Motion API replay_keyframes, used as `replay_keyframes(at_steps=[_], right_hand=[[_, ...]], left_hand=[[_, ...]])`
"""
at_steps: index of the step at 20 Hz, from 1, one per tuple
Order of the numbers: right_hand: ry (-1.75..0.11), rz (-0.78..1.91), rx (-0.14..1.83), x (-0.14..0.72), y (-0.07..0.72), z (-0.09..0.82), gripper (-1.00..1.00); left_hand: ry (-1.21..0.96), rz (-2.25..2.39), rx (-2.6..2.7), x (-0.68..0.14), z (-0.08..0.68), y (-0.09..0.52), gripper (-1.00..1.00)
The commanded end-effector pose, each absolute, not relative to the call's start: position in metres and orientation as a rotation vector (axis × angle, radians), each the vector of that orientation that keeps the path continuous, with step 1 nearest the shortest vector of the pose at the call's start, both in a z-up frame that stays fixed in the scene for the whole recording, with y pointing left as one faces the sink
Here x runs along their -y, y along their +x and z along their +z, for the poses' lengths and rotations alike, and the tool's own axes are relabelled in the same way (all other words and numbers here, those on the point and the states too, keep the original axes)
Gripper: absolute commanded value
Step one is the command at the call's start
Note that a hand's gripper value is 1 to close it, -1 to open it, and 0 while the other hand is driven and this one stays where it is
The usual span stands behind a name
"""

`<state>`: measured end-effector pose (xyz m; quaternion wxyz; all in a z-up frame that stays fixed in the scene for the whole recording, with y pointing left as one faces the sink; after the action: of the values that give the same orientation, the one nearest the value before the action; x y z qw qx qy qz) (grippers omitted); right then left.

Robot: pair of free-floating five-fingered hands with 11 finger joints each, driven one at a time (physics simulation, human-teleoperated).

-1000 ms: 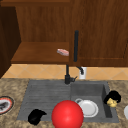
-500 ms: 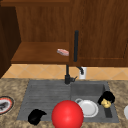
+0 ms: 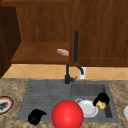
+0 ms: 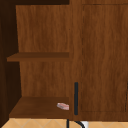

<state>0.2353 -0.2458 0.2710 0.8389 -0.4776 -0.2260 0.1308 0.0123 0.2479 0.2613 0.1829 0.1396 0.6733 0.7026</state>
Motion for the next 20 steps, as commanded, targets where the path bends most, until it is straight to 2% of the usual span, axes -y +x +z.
replay_keyframes(at_steps=[1, 16, 20], right_hand=[[-1.0, 0.378, 0.533, 0.237, 0.235, 0.26, 1.0], [-0.951, 0.527, 0.752, 0.235, 0.238, 0.204, 1.0], [-0.967, 0.519, 0.755, 0.228, 0.251, 0.187, 1.0]], left_hand=[[0.394, 1.982, -1.9, -0.248, 0.261, 0.012, 0.0], [0.394, 1.982, -1.9, -0.248, 0.261, 0.012, 0.0], [0.394, 1.982, -1.9, -0.248, 0.261, 0.012, 0.0]])
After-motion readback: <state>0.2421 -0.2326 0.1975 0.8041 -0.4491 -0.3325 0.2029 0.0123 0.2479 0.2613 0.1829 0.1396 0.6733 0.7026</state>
